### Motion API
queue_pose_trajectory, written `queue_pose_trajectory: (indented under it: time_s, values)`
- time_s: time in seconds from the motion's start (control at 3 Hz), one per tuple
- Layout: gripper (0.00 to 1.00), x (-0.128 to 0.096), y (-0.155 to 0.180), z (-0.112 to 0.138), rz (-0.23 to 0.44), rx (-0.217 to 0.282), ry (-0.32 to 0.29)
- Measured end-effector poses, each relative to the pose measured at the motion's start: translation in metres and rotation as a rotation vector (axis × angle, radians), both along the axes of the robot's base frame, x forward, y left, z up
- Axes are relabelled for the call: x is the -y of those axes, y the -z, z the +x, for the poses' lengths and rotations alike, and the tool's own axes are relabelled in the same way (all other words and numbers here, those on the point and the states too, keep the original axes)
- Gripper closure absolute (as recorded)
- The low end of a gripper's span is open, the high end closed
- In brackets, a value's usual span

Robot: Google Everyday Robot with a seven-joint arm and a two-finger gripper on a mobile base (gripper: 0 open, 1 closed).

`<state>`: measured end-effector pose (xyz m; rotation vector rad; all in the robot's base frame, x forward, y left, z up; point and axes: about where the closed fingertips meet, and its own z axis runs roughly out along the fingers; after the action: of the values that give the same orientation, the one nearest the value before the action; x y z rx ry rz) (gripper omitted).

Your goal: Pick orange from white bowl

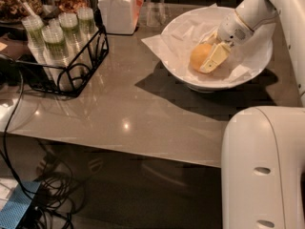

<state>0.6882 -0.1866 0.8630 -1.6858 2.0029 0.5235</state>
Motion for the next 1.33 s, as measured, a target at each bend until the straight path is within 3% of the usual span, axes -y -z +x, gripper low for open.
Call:
queue_pose_trajectory:
  time_s: [0.33,0.67,1.0,1.33]
  values:
    - [1.00,-0.005,-0.041,-0.006,-0.019,0.077,-0.022]
    - [1.00,-0.005,-0.098,-0.025,-0.059,0.170,-0.036]
    - [1.00,0.004,-0.135,-0.056,-0.030,0.194,-0.014]
    - [1.00,0.025,-0.128,-0.081,0.064,0.138,0.051]
